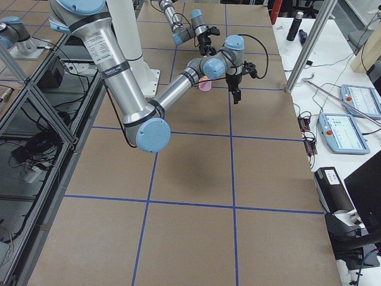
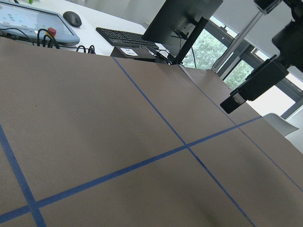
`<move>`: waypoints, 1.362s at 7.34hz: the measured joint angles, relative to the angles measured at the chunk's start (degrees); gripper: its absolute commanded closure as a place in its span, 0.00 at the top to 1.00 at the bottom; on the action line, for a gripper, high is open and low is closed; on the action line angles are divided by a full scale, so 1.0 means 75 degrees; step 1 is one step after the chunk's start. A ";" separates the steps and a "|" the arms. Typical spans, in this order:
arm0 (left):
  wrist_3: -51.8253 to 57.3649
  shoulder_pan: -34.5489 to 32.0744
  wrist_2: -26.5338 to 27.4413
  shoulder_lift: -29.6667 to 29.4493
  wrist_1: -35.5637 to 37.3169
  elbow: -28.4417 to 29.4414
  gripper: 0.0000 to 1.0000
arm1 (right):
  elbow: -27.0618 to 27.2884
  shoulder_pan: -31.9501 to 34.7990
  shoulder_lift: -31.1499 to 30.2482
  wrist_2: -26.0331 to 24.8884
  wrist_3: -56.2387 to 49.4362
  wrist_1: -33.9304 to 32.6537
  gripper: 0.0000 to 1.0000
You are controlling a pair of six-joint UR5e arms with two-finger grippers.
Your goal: Collect pens into pen holder
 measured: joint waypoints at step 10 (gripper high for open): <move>0.6930 -0.5267 -0.3925 0.3344 0.6137 -0.0795 1.00 | -0.0959 0.3575 -0.3518 0.0407 -0.3785 0.0131 1.00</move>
